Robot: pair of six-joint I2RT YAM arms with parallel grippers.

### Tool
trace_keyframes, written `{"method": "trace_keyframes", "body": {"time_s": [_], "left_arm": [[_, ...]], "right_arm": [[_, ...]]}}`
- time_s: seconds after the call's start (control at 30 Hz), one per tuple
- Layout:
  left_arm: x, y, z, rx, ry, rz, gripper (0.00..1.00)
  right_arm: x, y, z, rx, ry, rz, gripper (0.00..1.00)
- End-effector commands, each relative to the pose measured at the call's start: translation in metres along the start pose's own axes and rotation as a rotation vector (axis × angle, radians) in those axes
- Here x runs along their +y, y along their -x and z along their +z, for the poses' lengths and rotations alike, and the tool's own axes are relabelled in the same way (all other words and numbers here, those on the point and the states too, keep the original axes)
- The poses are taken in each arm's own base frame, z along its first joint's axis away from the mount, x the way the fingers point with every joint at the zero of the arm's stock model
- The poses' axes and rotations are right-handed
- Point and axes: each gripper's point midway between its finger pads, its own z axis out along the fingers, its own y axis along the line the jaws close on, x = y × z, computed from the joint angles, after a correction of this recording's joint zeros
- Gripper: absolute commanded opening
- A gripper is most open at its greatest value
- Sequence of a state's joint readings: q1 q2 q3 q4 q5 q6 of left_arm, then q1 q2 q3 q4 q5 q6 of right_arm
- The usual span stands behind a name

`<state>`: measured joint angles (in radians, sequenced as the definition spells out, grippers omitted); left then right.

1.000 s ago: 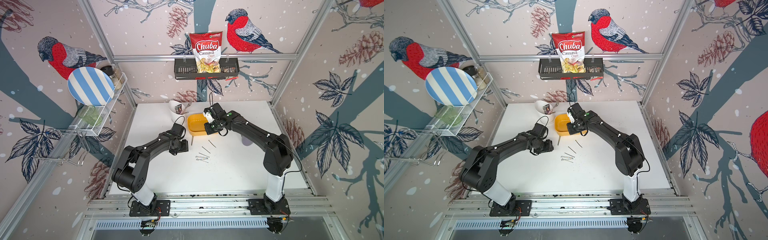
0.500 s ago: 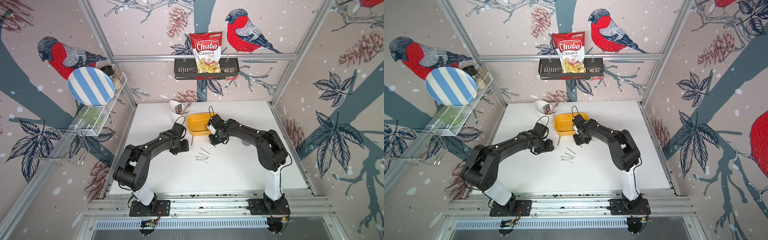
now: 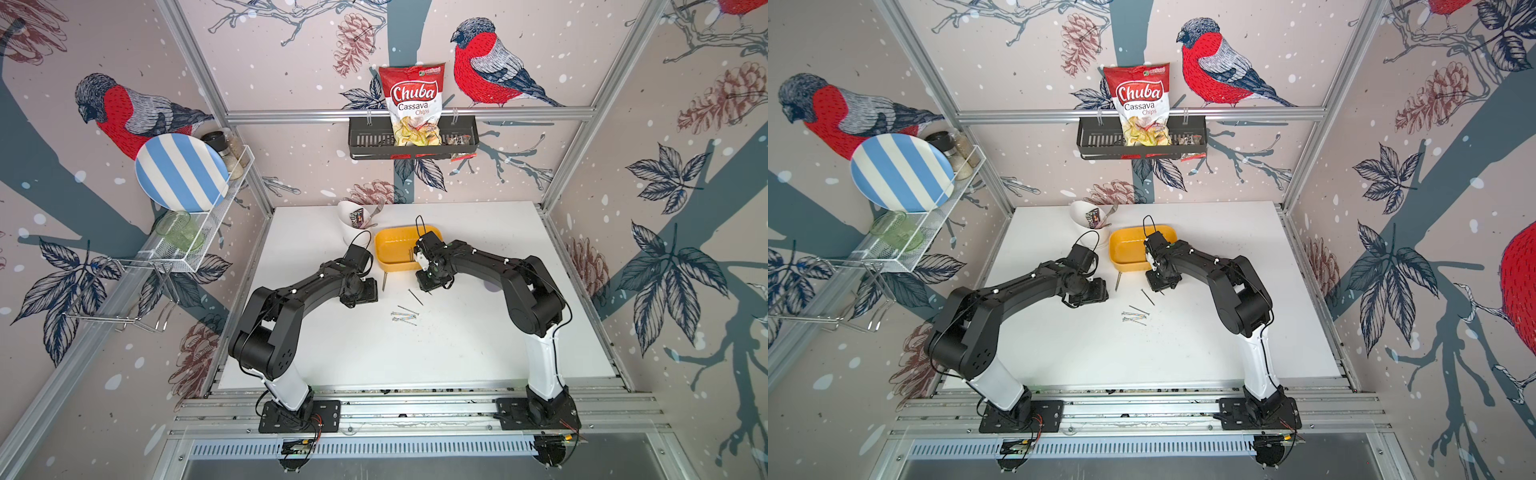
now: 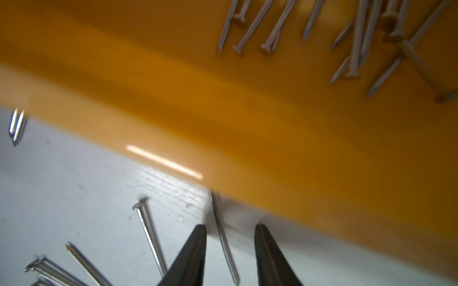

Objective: Put the nails on the desktop into the storage box
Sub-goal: Pick up the nail from the center of the board.

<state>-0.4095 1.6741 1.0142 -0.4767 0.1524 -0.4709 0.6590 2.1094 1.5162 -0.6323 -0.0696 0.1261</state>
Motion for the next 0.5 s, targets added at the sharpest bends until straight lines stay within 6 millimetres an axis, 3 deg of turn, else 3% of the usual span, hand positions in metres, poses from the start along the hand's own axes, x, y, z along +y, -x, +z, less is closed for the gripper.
{"method": "trace_keyframes", "body": {"time_s": [0.0, 0.3, 0.47], "left_arm": [[0.002, 0.0, 0.0, 0.003, 0.013, 0.005, 0.62], [0.004, -0.001, 0.001, 0.009, 0.021, 0.016, 0.62], [0.003, 0.001, 0.001, 0.008, 0.019, 0.023, 0.62]], "right_arm": [[0.002, -0.02, 0.017, 0.082, -0.005, -0.029, 0.32], [0.008, -0.054, 0.024, 0.221, -0.057, -0.083, 0.25], [0.017, -0.069, 0.029, 0.286, -0.042, -0.099, 0.11]]}}
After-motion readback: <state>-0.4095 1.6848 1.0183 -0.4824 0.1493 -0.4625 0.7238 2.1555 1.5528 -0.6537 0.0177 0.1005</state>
